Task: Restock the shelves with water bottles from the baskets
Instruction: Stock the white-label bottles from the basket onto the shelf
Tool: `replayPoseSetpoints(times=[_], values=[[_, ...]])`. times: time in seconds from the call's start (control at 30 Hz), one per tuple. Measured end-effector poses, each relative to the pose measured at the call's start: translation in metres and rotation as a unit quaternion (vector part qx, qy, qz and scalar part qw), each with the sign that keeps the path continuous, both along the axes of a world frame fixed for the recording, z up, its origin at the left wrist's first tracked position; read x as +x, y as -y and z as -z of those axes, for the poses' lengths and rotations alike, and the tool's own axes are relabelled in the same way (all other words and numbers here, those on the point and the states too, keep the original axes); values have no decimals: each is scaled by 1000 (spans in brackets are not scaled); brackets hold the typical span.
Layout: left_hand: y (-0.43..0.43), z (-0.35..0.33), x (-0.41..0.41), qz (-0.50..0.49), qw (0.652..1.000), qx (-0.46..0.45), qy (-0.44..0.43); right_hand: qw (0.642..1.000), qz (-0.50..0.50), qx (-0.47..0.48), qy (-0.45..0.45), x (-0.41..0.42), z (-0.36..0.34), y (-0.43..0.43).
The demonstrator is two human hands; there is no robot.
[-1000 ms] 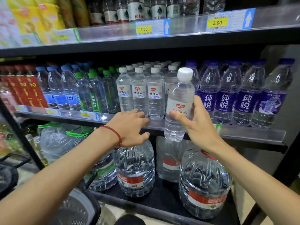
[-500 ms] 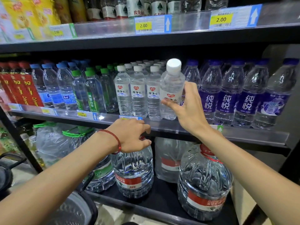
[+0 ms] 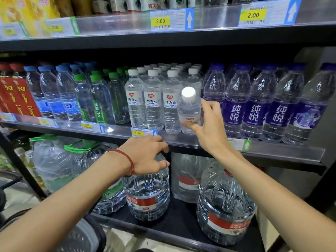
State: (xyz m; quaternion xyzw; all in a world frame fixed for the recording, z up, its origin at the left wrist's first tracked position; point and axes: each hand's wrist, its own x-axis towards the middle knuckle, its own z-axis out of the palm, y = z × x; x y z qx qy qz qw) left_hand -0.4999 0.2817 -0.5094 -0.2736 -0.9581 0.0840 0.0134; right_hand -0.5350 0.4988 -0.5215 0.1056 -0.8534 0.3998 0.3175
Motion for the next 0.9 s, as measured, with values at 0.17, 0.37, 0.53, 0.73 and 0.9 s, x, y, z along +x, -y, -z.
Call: replayPoseSetpoints(times=[0.17, 0.37, 0.53, 0.73, 0.9], values=[[-9, 4, -5, 13, 1000, 22, 7, 992, 87, 86, -23, 6, -5, -2], [-16, 8, -7, 19, 999, 23, 24, 993, 109, 18, -35, 1, -15, -4], [-16, 10, -9, 21, 999, 19, 24, 992, 115, -23, -48, -2, -12, -2], [-18, 12, -10, 29, 999, 22, 27, 989, 128, -16, -69, -8, -3, 3], [-17, 14, -11, 34, 998, 38, 26, 987, 141, -41, -69, -10, -6, 6]])
